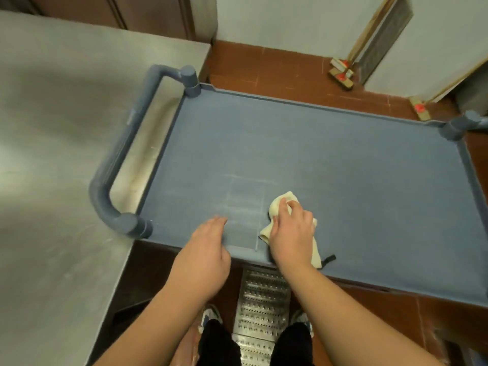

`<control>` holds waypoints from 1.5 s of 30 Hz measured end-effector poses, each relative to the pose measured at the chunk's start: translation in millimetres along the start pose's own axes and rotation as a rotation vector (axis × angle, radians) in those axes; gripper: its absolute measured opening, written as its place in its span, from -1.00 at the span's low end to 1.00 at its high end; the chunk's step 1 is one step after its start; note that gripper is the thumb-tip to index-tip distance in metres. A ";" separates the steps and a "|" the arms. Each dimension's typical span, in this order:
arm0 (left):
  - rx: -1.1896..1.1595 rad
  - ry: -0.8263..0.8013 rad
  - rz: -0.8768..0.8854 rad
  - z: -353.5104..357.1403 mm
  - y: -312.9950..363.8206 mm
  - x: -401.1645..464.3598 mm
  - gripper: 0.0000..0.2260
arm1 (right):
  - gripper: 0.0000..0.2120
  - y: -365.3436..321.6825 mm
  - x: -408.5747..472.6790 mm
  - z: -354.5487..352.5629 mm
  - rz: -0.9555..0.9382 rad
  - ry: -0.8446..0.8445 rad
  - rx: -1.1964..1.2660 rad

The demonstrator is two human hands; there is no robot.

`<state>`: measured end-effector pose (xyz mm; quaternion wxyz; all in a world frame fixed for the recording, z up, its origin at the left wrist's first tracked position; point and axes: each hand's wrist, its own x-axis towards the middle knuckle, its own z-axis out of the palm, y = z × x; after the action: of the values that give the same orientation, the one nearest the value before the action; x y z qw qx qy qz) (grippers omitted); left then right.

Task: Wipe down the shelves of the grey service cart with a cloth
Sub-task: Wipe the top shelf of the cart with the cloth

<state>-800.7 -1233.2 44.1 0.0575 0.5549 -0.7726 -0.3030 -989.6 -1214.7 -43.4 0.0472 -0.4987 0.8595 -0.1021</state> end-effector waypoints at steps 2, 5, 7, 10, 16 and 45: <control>-0.003 0.029 -0.033 -23.4 -29.6 -9.7 -0.49 | -0.57 -53.6 -6.4 13.2 -0.059 -0.034 0.018; -0.012 0.061 -0.053 -51.2 -67.6 -25.2 -0.49 | -0.56 -125.5 -13.4 29.5 -0.146 -0.066 0.049; -0.025 0.081 -0.062 -64.2 -88.0 -36.8 -0.48 | -0.56 -165.2 -18.0 36.5 -0.197 -0.088 0.058; -0.052 0.099 -0.076 -76.3 -113.7 -51.9 -0.49 | -0.56 -210.1 -22.2 44.3 -0.269 -0.112 0.063; -0.109 0.116 -0.141 -84.1 -151.5 -72.5 -0.48 | -0.43 -260.4 -27.0 55.2 -0.411 -0.198 0.068; -0.048 0.048 -0.066 -45.0 -91.4 -41.8 -0.47 | -0.60 -132.8 -19.8 24.9 -0.594 -0.229 0.149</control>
<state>-690.6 -1232.3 42.2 0.0795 0.5856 -0.7449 -0.3097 -862.6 -1264.8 -38.5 0.1480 -0.7310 0.6557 -0.1173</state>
